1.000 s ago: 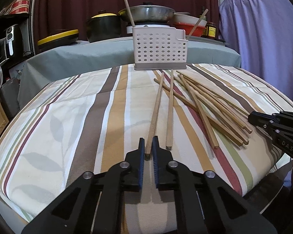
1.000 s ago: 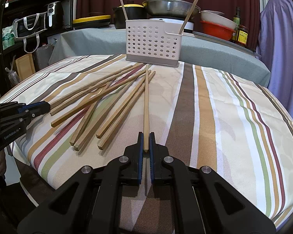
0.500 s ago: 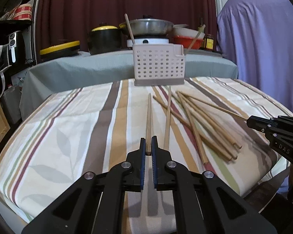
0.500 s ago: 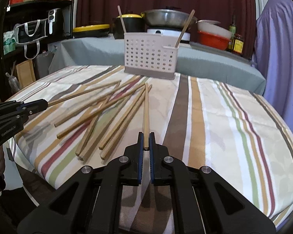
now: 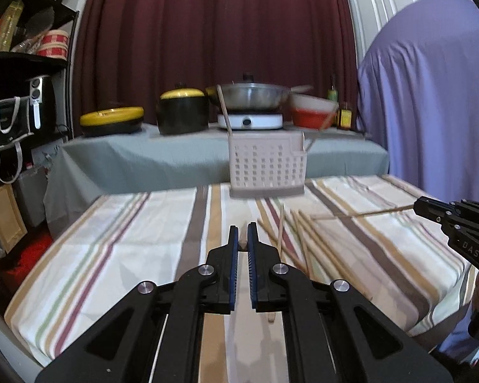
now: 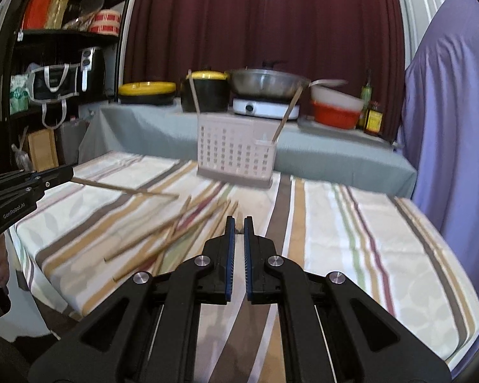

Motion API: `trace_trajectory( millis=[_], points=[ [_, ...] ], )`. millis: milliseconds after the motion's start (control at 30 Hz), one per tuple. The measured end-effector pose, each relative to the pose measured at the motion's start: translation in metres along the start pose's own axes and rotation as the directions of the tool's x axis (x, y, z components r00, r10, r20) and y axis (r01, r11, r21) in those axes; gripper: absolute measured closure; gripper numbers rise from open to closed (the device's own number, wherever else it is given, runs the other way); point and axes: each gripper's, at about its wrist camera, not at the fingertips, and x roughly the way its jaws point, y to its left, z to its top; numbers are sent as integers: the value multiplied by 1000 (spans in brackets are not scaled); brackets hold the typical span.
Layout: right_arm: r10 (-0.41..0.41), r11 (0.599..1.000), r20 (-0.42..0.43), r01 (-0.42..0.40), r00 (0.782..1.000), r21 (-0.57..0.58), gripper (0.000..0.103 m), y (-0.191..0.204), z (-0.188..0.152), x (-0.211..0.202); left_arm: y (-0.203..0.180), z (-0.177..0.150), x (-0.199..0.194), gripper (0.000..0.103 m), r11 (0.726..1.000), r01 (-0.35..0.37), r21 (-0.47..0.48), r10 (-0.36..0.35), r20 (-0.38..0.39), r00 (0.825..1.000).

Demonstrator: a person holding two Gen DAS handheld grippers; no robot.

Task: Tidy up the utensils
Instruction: 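Lift both held chopsticks and carry them above the white holder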

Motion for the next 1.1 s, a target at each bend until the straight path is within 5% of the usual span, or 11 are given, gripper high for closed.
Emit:
trace_trajectory(
  millis=[467,1100],
  points=[
    [-4,1000,172,5,985,-2,97,-15,61,-33,16,56,-26,97,998,-7,-55,13,107,994],
    [10,1000,177,-15,984,24,97,-26,86,-33,19,92,-39,97,997,5,-82,10,175,985]
  ],
)
